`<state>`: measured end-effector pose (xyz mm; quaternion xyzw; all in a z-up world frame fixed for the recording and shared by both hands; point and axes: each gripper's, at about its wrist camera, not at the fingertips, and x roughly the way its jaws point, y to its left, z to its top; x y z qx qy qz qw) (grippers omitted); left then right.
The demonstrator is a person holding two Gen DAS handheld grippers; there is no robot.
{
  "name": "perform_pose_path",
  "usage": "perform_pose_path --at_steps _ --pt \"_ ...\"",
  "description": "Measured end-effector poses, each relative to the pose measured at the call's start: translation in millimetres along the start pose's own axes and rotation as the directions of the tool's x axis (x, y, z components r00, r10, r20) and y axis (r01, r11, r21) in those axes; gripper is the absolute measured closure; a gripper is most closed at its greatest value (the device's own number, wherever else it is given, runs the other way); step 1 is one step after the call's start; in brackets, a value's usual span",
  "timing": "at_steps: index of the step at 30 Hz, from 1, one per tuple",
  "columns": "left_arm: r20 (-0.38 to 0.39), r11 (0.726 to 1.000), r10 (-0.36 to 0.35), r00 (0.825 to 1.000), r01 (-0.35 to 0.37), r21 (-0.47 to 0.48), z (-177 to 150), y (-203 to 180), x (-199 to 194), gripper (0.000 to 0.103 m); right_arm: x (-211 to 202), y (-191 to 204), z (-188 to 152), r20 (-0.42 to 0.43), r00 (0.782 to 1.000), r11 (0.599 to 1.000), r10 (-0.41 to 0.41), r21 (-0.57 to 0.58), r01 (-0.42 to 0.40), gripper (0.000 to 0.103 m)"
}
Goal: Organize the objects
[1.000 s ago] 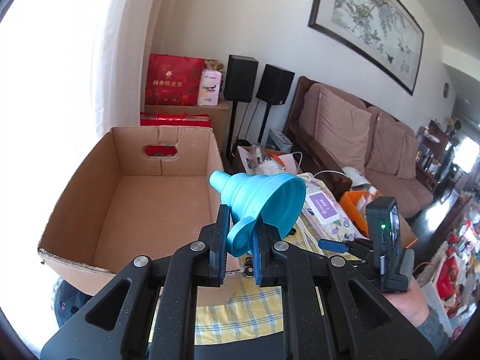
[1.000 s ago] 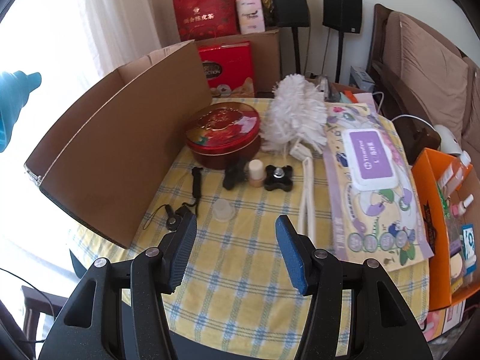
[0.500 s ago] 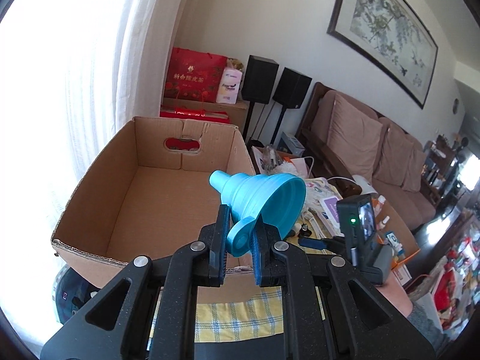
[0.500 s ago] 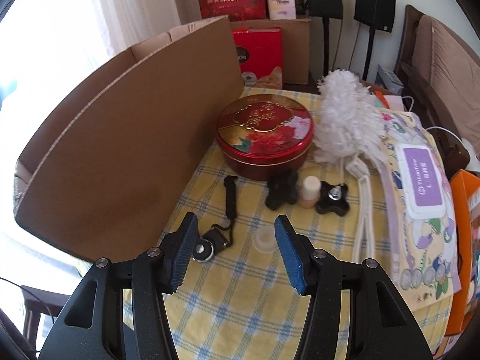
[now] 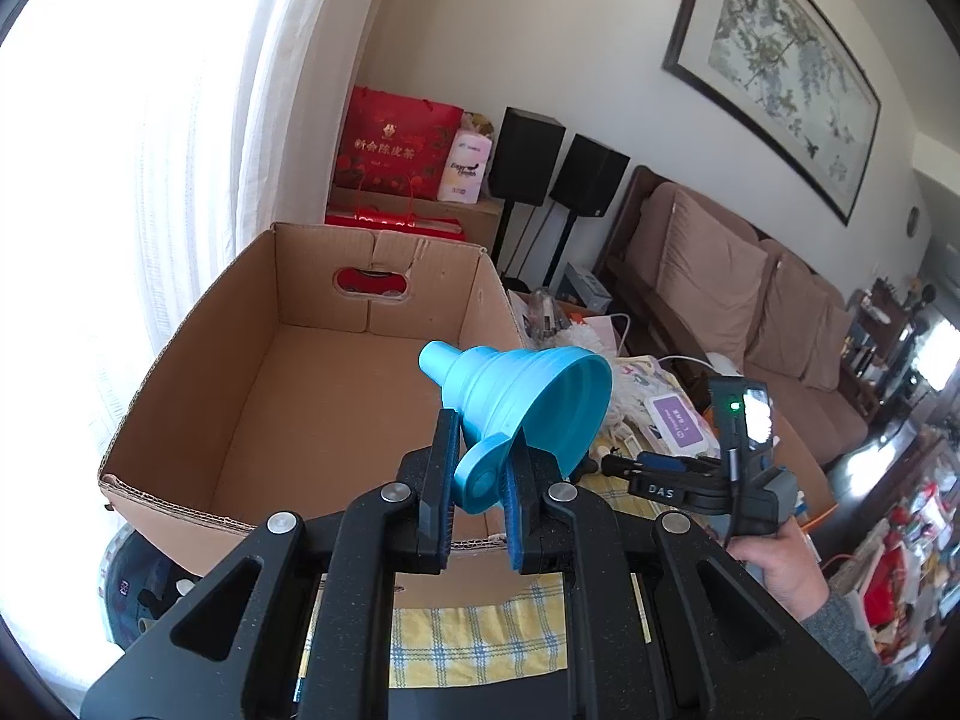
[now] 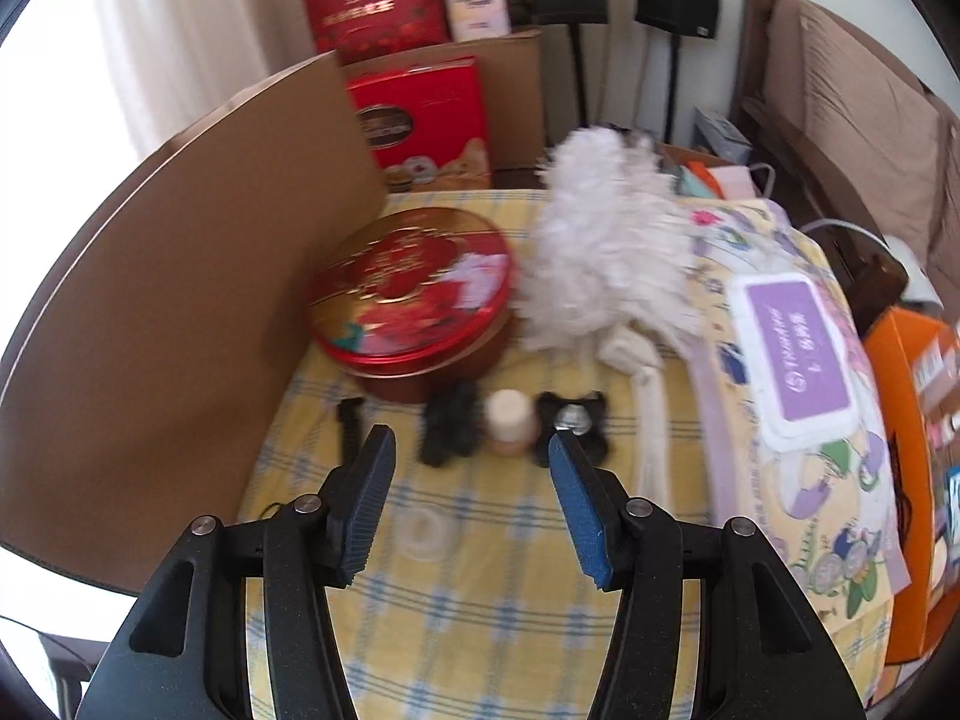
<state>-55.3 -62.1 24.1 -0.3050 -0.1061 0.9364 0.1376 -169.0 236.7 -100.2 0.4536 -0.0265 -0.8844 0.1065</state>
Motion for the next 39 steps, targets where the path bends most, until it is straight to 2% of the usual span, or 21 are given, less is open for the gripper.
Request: perform_pose_path --at_steps 8,11,17,18,25,32,39 --pt "-0.008 1.000 -0.013 1.000 0.013 0.002 1.6 -1.6 4.8 0.091 8.5 9.5 -19.0 -0.039 0.999 0.999 0.033 -0.041 -0.035 0.048" --pt "-0.013 1.000 -0.010 1.000 0.010 0.005 2.0 -2.4 5.1 0.091 16.5 16.0 -23.4 -0.049 0.998 0.998 0.039 -0.056 -0.042 0.051" --pt "-0.018 1.000 -0.004 1.000 0.004 0.003 1.2 -2.7 5.4 0.091 29.1 28.8 -28.0 -0.067 0.998 0.994 0.016 -0.109 -0.023 0.068" --pt "-0.019 1.000 -0.003 1.000 0.003 0.002 0.9 -2.2 5.8 0.091 32.1 31.3 -29.1 -0.075 0.997 0.992 0.010 -0.124 -0.019 0.076" --pt "-0.031 1.000 0.000 1.000 0.000 -0.005 1.2 2.3 8.1 0.091 29.6 35.2 -31.8 -0.047 0.999 0.989 0.003 -0.149 -0.010 0.078" --pt "-0.049 0.999 0.032 0.998 -0.033 -0.016 3.9 15.5 15.0 0.091 -7.7 37.8 -18.9 0.023 1.000 0.988 0.011 -0.155 -0.007 0.078" --pt "-0.074 0.995 0.095 0.993 -0.095 -0.005 0.5 24.2 27.1 0.091 -70.3 68.1 2.6 0.126 0.987 0.978 0.104 -0.192 -0.079 0.078"
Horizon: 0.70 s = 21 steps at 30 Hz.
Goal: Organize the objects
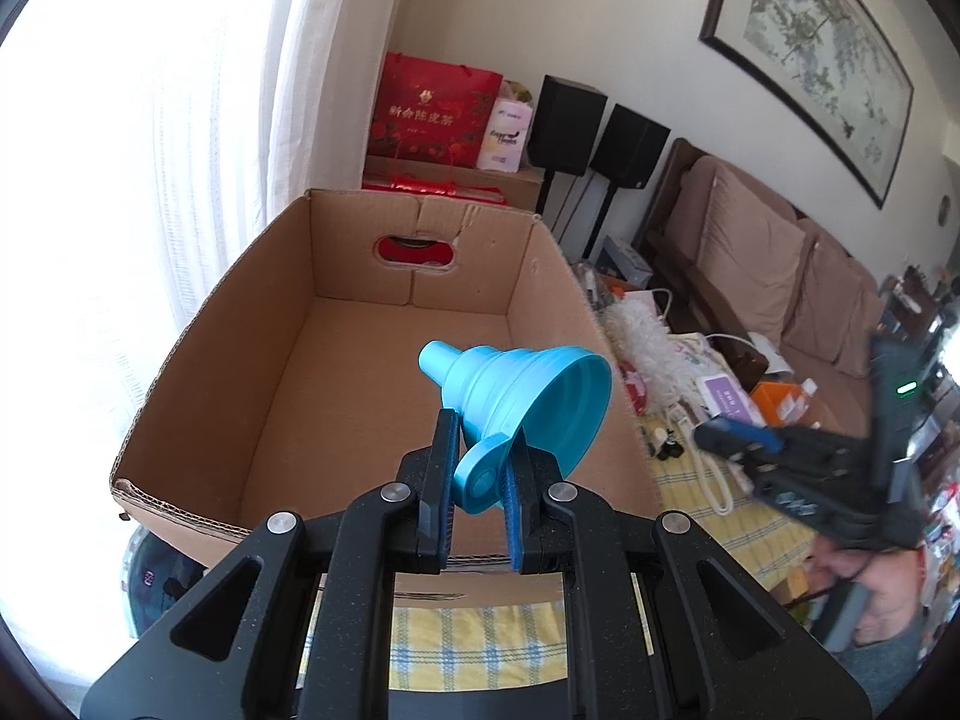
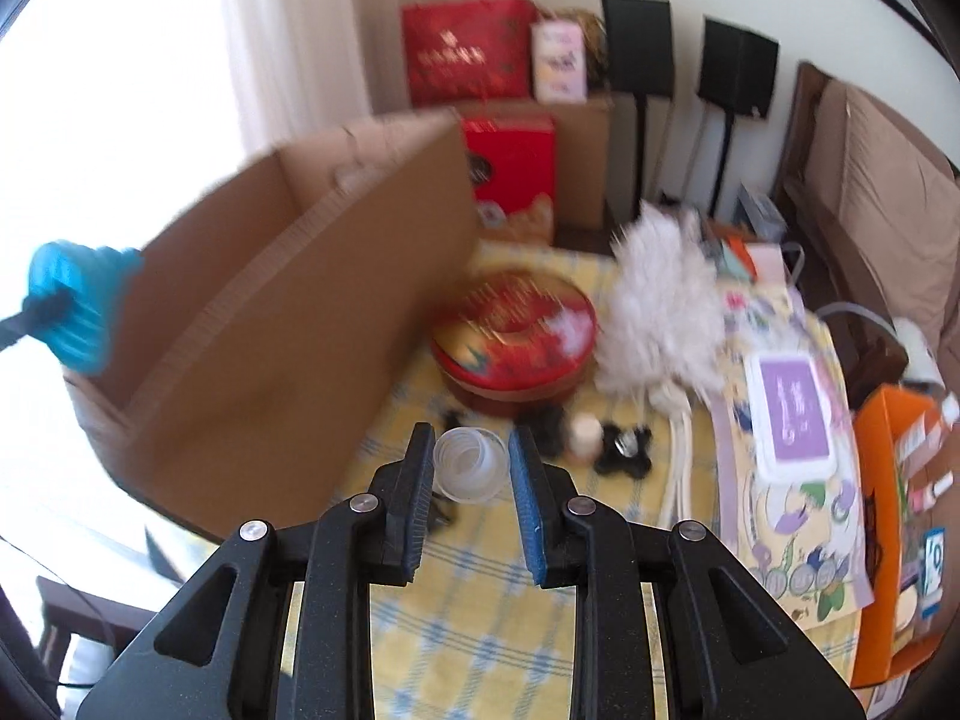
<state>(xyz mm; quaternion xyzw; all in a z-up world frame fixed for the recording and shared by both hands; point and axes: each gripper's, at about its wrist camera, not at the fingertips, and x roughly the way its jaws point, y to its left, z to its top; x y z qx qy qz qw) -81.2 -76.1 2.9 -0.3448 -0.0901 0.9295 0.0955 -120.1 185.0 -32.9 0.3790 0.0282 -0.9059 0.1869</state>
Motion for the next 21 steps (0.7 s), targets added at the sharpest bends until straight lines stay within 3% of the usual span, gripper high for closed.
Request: perform_pose_path --at_steps 8,21 --pt "-0.023 0.998 0.056 0.998 -0.056 0.021 -4.1 4.0 12.2 0.091 -32.9 63.0 31.9 0.057 0.986 0.985 0.158 -0.082 -0.153 0.078" --pt "-0.088 0.995 0.094 0.992 -0.090 0.038 -9.4 4.9 35.5 0.091 0.6 115.7 33.9 -0.008 0.978 0.967 0.207 -0.152 -0.205 0.078"
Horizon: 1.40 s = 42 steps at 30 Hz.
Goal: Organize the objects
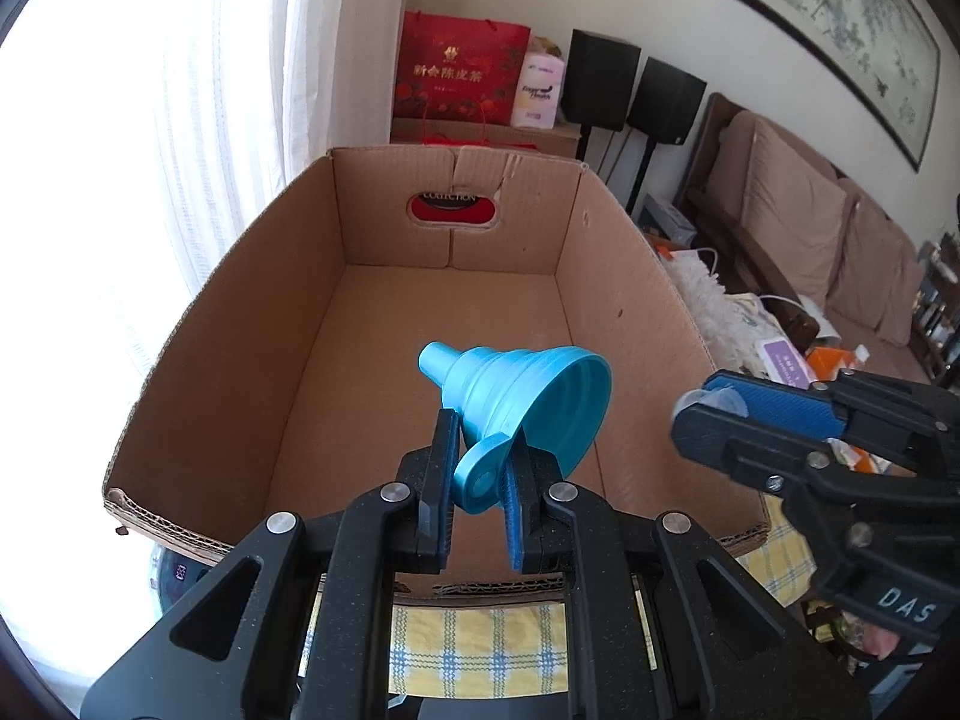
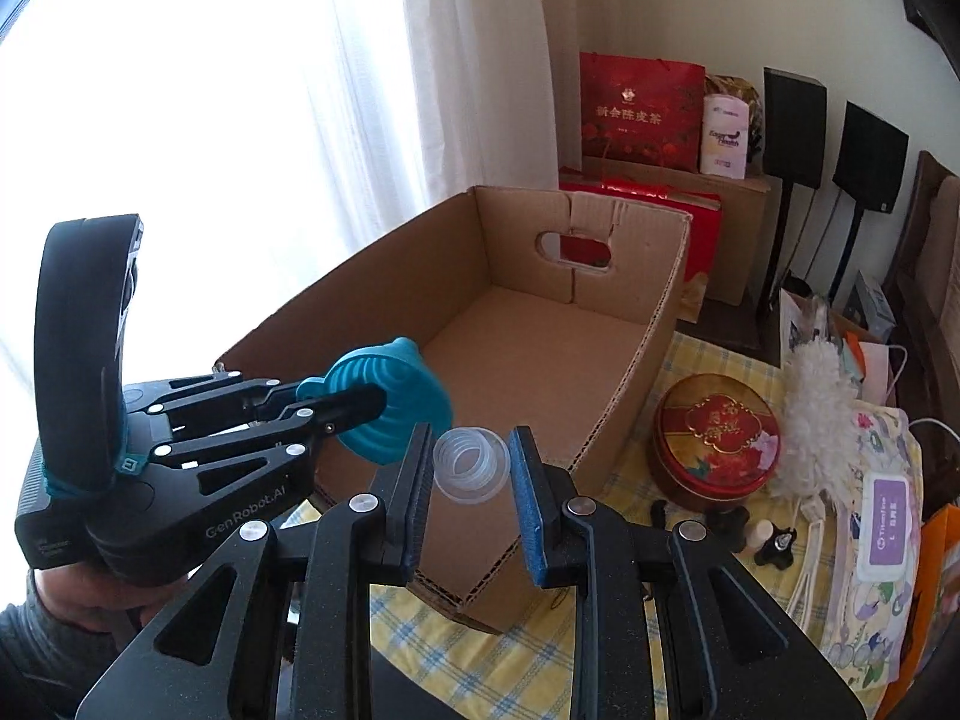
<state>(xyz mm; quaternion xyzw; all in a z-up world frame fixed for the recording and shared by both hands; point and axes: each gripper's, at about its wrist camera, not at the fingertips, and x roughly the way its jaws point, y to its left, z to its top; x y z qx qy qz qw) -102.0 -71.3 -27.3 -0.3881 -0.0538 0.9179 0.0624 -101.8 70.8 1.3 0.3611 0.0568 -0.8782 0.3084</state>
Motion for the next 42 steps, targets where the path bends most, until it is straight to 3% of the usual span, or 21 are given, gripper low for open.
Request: perform_pose_path --at_steps 2,4,8,12,16,21,27,32,35,42 --pt "-0.004 1.000 -0.008 1.000 0.008 -0.011 -2.0 1.9 0.7 0.090 4.2 -1.3 -1.7 -0.009 1.000 1.000 0.005 0.000 -0.005 0.077" --pt "-0.013 0.999 -0.017 1.000 0.017 -0.028 -1.8 4.8 1.6 0.080 6.4 -1.7 -2.8 -0.009 1.000 1.000 0.002 0.002 -0.002 0.077" --pt "-0.001 0.998 -0.024 1.000 0.024 -0.055 0.0 11.7 -2.9 0.071 3.4 -5.9 -2.8 0.000 1.000 1.000 -0.002 0.017 0.002 0.069" --pt "0.021 0.995 -0.042 0.999 0.044 -0.087 5.1 18.7 -11.0 0.049 -7.6 -11.1 -1.0 0.020 1.000 0.999 -0.009 0.032 0.009 0.067" --pt "0.055 0.992 -0.070 0.996 0.075 -0.104 9.4 21.3 -20.6 0.020 -22.5 -18.7 0.4 0.045 0.999 0.998 -0.026 0.054 0.024 0.053" --pt "0.084 0.991 -0.078 0.993 0.087 -0.105 12.2 18.5 -27.6 0.002 -39.8 -31.0 -2.5 0.060 0.996 0.995 -0.066 0.085 0.061 0.039" --pt "0.072 0.994 -0.067 0.995 0.073 -0.087 11.0 6.4 -26.5 0.000 -57.0 -51.7 -11.3 0.065 0.983 0.979 -0.173 0.116 0.165 0.021" --pt "0.057 0.989 -0.101 0.993 0.107 -0.105 8.2 -1.5 -26.5 0.000 -66.5 -68.0 -22.3 0.059 0.974 0.965 -0.220 0.157 0.209 0.012" --pt "0.074 0.991 -0.090 0.993 0.097 -0.094 8.7 -9.6 -29.2 0.000 -71.1 -74.5 -28.2 0.052 0.968 0.957 -0.245 0.171 0.233 0.001" --pt "0.084 0.993 -0.104 0.991 0.108 -0.050 9.7 -31.4 -34.2 0.000 -87.3 -84.0 -38.8 0.058 0.953 0.943 -0.297 0.179 0.282 0.000"
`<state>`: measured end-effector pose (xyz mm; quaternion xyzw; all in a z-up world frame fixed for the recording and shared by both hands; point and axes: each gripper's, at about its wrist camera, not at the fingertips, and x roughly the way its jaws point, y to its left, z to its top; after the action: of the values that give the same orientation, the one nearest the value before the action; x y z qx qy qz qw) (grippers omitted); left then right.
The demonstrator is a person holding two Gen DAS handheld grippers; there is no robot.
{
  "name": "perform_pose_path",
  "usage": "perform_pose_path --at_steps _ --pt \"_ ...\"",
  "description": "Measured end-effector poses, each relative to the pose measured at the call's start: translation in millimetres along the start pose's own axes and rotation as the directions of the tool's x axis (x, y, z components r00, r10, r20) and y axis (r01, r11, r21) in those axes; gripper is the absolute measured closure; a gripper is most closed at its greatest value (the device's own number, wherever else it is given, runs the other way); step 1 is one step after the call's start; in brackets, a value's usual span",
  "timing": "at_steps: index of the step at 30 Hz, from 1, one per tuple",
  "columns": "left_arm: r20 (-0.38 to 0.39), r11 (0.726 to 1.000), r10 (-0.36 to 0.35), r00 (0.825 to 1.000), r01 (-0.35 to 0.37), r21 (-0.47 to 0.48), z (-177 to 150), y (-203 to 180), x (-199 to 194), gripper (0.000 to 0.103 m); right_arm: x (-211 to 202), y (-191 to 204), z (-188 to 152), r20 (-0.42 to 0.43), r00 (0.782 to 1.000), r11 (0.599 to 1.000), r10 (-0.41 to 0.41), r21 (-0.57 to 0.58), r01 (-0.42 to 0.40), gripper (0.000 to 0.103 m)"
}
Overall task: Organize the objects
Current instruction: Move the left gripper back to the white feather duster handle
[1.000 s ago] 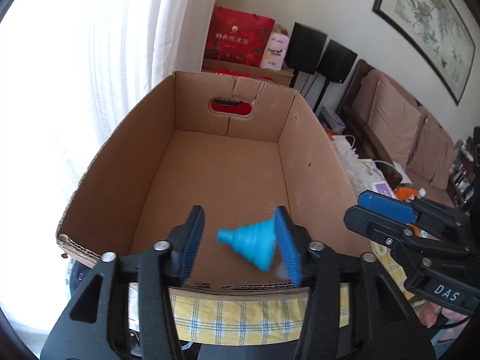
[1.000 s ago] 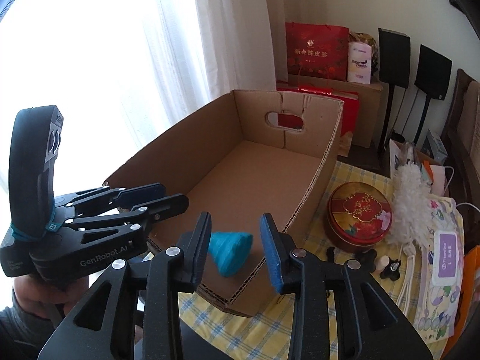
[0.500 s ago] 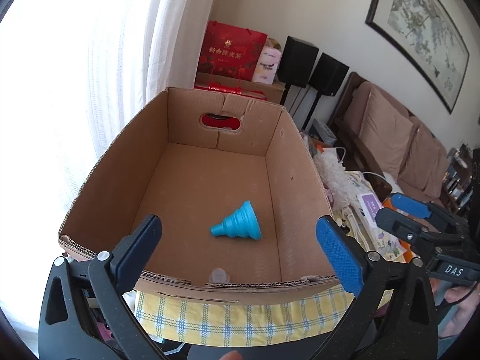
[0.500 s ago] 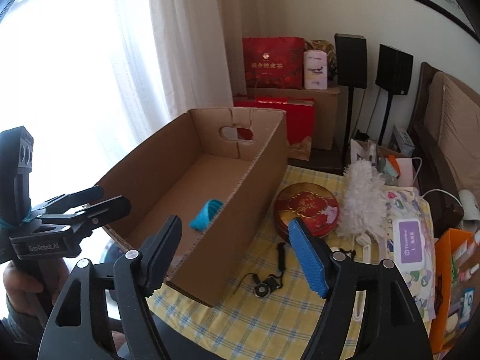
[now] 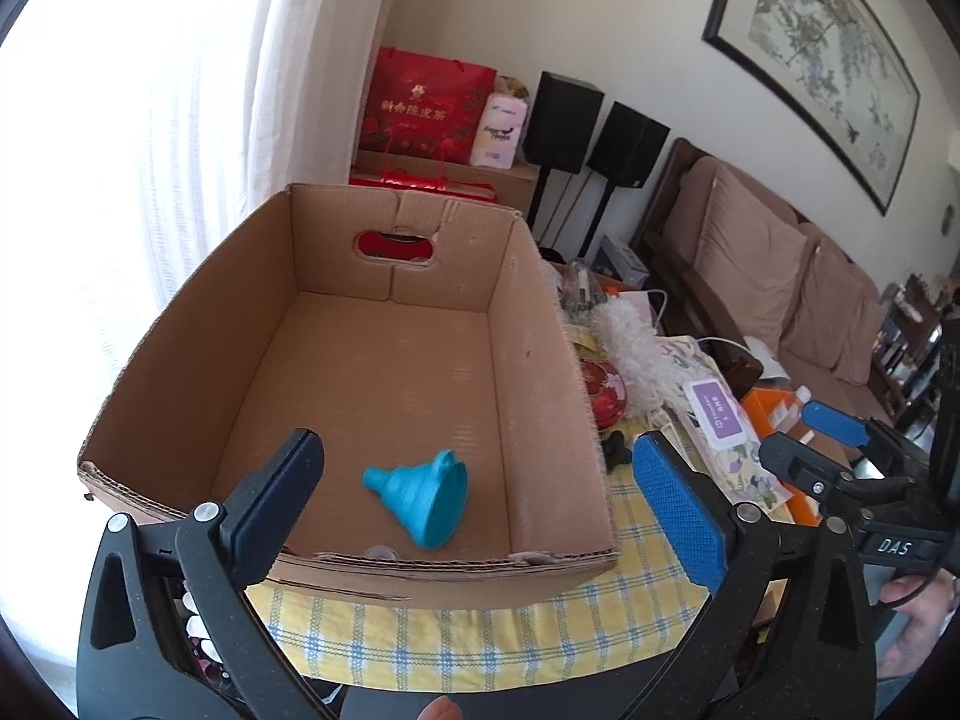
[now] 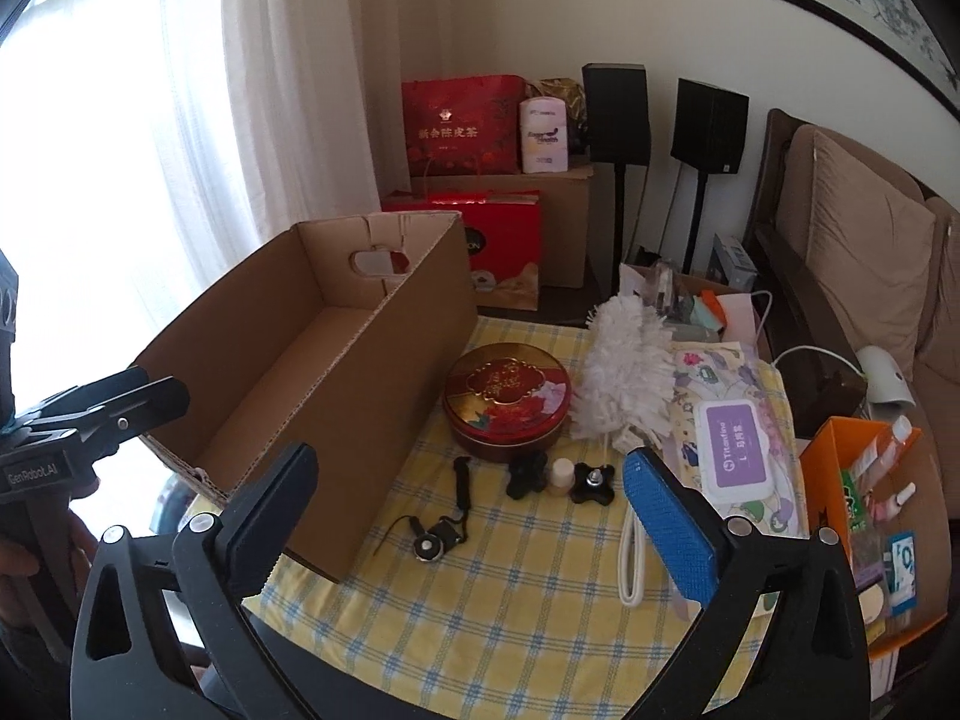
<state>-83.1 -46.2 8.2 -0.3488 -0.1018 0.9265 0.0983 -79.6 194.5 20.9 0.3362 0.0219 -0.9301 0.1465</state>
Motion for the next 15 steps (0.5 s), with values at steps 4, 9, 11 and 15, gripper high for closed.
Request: perform_pose_path --at_steps 4,9,11,15 --pt "-0.010 1.000 -0.020 1.000 0.020 0.015 -0.3 -11.2 1.2 0.000 -8.4 -16.0 -5.7 0.005 1.000 0.999 -0.023 0.026 0.022 0.000" --pt "-0.031 0.998 -0.057 0.998 0.058 0.030 -2.7 -27.1 5.0 0.000 -18.1 -44.3 -15.1 -0.003 0.997 0.995 -0.081 0.062 0.081 0.000" --pt "-0.048 0.996 -0.075 0.996 0.077 0.039 -4.2 -36.1 8.1 0.000 -21.3 -58.3 -20.8 -0.012 0.994 0.991 -0.105 0.084 0.105 0.000" --pt "-0.059 0.993 -0.093 0.994 0.097 0.071 -8.7 -55.4 11.5 0.000 -27.7 -85.2 -32.9 -0.028 0.989 0.981 -0.142 0.130 0.145 0.000"
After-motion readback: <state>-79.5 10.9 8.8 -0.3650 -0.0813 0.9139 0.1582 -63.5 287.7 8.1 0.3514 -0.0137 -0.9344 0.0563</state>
